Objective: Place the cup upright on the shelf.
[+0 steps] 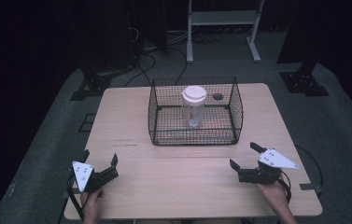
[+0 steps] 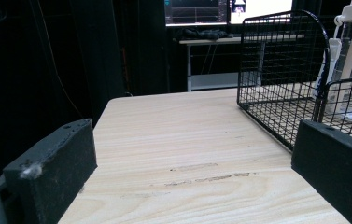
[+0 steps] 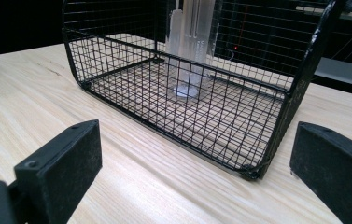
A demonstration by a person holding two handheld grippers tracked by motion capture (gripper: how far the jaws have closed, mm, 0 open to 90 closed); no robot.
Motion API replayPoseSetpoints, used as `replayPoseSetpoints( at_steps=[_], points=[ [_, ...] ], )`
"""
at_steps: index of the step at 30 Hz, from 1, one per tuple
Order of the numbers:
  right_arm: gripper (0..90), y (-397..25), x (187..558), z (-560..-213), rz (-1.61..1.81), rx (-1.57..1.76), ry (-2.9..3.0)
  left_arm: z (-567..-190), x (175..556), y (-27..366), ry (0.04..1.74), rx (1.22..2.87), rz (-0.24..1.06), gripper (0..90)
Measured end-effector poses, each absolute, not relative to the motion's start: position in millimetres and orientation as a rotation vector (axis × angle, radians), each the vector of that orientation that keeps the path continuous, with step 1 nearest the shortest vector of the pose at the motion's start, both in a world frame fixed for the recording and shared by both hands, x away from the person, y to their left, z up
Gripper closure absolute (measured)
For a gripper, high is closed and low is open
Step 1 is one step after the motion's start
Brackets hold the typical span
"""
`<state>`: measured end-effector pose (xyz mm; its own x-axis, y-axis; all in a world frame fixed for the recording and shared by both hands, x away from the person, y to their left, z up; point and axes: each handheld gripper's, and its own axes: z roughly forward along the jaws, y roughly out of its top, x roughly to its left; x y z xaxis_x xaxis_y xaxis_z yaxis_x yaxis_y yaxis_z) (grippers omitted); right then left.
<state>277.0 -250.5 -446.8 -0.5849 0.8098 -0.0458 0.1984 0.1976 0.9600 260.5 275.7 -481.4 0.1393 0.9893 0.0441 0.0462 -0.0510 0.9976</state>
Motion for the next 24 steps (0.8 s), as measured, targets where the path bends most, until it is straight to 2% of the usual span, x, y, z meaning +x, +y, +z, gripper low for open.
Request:
replayPoseSetpoints(
  at_steps=[24],
  points=[
    [1.7,-263.7,240.4,-467.2,1.448,0.965,1.789,-481.3,261.1,275.6,1.120,1.342,1.115,0.0]
  ],
)
